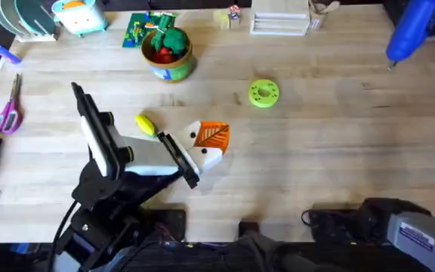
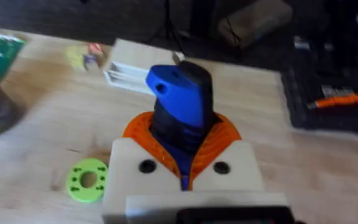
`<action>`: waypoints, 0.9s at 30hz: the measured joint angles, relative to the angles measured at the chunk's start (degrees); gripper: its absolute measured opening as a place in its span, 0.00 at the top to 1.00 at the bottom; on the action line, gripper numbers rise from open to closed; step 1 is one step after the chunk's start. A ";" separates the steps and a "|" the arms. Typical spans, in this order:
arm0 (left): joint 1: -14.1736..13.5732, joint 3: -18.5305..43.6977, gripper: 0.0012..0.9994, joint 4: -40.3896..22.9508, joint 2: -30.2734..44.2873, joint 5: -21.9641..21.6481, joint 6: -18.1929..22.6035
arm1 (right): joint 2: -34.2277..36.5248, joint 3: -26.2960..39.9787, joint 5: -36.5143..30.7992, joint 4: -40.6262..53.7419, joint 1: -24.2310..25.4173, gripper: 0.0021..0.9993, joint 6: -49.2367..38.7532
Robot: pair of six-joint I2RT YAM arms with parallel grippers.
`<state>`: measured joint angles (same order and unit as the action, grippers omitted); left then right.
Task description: Pick up the gripper from the table and insert it into the empty holder that is missing its gripper. Then pick up a screw, insert it into the mounting hole, and use the screwdriver to tighten it. Finally, clean up the table by picking up the vegetable and placing it into the bucket.
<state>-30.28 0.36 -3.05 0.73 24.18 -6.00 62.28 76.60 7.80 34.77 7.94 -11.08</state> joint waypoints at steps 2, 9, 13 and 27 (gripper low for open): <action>0.00 0.00 0.98 0.00 0.00 0.01 0.00 | -1.64 -1.61 0.15 -5.37 -4.91 0.98 1.85; 0.00 0.00 0.98 0.00 0.00 0.00 0.00 | -2.60 -10.80 4.16 -24.65 -22.64 0.98 6.46; -0.02 0.00 0.98 0.00 0.00 0.02 0.00 | -1.09 -14.35 7.35 -33.18 -31.34 0.98 8.61; 0.00 0.00 0.98 0.00 0.00 0.02 0.00 | -0.94 -21.58 17.15 -49.99 -44.52 0.98 14.23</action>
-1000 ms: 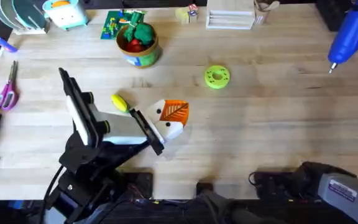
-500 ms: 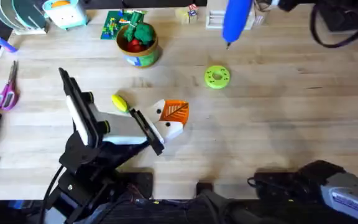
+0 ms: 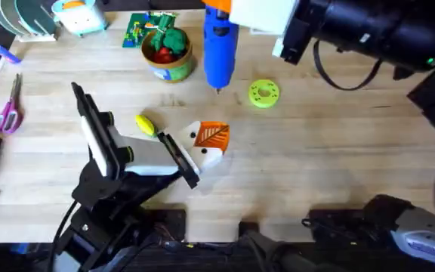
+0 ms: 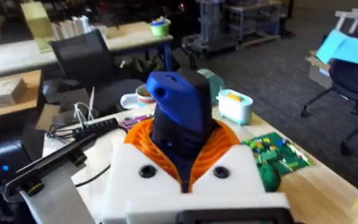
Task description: Pick up the gripper from the table and insert it into the empty holder that is missing its gripper. Then pick up a screw, insert it into the mounting hole, and use the screwdriver to tighten it. Finally, clean up the table by picking up the vegetable and placing it into the bucket.
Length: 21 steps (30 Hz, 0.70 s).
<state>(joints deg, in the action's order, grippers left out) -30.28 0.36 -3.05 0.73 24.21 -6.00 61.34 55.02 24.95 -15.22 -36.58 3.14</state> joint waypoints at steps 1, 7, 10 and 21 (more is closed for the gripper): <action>0.00 0.00 0.98 0.00 0.00 -0.02 0.00 | 0.00 -0.90 0.44 -2.05 -0.50 0.98 0.42; -0.02 0.00 0.98 0.00 0.00 -0.02 0.00 | 0.00 -5.25 1.94 -9.73 -2.22 0.98 3.33; 0.00 0.00 0.98 0.00 0.00 0.00 0.00 | 0.00 -6.07 2.63 -9.99 -2.67 0.98 4.17; -0.01 0.00 0.98 0.00 0.00 -0.01 0.00 | 0.91 -6.17 4.73 -11.55 -6.52 0.98 4.66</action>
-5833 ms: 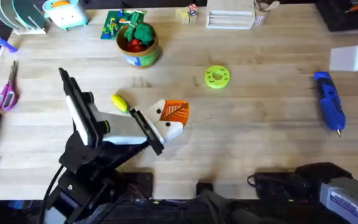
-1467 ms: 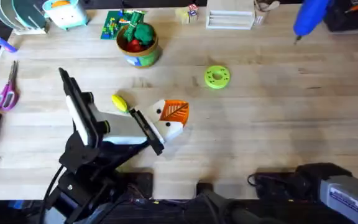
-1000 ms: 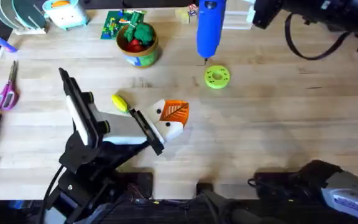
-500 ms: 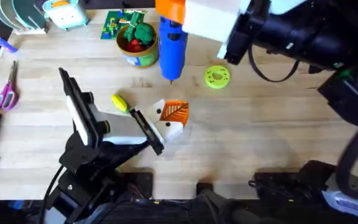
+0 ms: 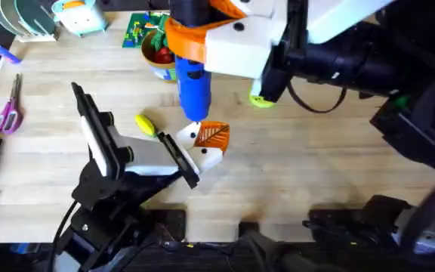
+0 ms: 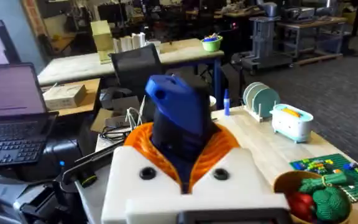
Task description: Pick up the gripper from the table and insert it into the empty holder that is missing its gripper. Then pick up a screw, insert it into the mounting hole, and use the screwdriver to tighten it. Finally, clean up the table by picking up the vegetable and placing it into the bucket.
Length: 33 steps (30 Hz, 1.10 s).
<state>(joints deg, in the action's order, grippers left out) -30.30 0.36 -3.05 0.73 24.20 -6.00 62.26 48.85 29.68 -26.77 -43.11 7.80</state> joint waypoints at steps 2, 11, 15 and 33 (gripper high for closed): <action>-0.01 0.00 0.98 0.00 0.00 0.01 0.00 | 1.10 0.01 0.01 -0.84 -0.61 0.98 0.10; 0.01 0.00 0.98 0.00 0.00 0.01 0.00 | 3.68 -0.01 0.03 -2.68 -1.78 0.98 1.15; -0.01 0.00 0.98 0.00 0.00 -0.01 0.00 | 3.68 -0.01 0.03 -2.81 -1.78 0.98 1.90; 0.01 0.00 0.98 0.00 0.00 -0.01 0.00 | 4.90 -0.01 0.84 -2.81 -1.78 0.98 2.92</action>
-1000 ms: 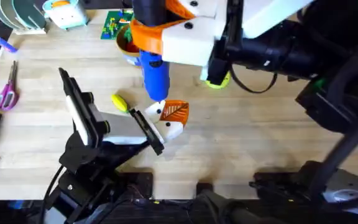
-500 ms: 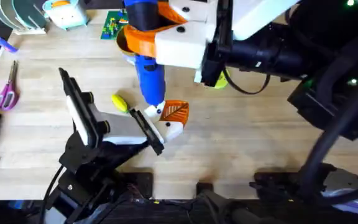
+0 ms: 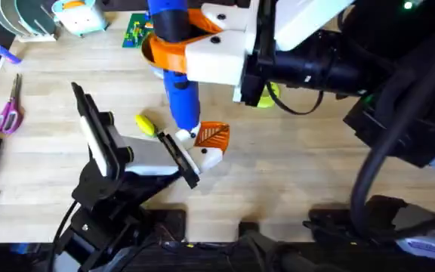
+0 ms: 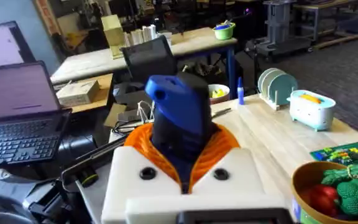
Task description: Pick up the gripper from the table and insert it into the empty holder that is missing its gripper. Then pick up a screw, insert it into the mounting hole, and use the screwdriver to tighten it. Finally, clean up the table by picking up the vegetable and placing it into the bucket.
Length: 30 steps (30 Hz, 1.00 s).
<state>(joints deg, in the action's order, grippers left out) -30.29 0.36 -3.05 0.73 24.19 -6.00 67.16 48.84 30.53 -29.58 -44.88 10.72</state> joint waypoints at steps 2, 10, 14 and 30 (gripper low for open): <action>0.00 0.00 0.98 0.00 0.00 0.00 0.01 | 0.00 0.00 0.02 0.04 0.00 0.98 0.00; -0.02 0.00 0.98 0.00 0.00 0.00 0.00 | 0.00 0.00 0.02 0.02 0.00 0.98 0.00; 0.00 0.00 0.98 0.00 0.00 0.02 0.00 | 0.00 0.00 0.81 0.02 0.22 0.98 0.00; 0.00 0.00 0.98 0.00 0.00 0.02 0.00 | 0.44 0.00 2.93 0.00 1.29 0.98 0.00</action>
<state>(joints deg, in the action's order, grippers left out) -30.28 0.36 -3.05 0.73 24.21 -6.00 67.60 48.84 33.46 -29.58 -43.59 10.72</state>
